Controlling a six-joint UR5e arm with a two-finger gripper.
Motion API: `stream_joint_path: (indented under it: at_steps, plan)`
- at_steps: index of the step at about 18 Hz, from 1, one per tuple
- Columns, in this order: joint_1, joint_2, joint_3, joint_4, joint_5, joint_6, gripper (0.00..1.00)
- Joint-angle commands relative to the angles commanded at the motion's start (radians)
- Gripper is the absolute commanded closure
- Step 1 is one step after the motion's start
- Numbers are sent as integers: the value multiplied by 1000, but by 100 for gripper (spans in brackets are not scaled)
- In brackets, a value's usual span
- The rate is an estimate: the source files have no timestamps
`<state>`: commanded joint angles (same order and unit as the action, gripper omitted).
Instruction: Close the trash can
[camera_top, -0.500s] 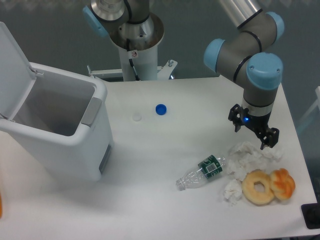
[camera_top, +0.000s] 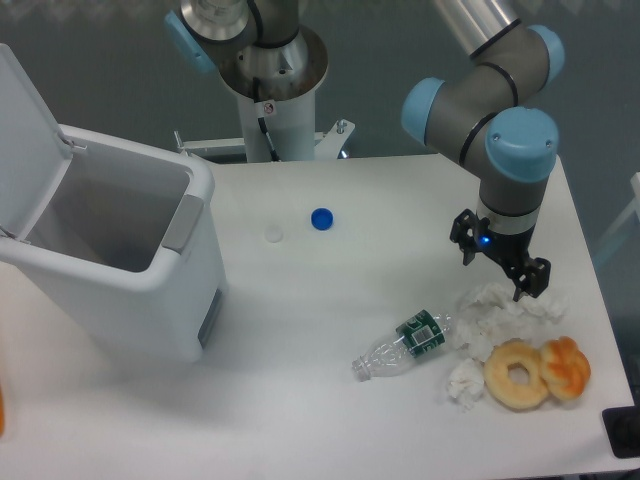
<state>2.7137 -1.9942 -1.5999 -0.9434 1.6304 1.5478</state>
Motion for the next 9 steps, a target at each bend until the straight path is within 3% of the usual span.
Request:
stream_joint_path:
  at_steps: [4,6,9]
  plan:
    - [-15,29,-18,-12,103,-23,0]
    - [-17,31,-18,-11,94,-43,0]
    - [-44,60,-38,-12,83,-187,0]
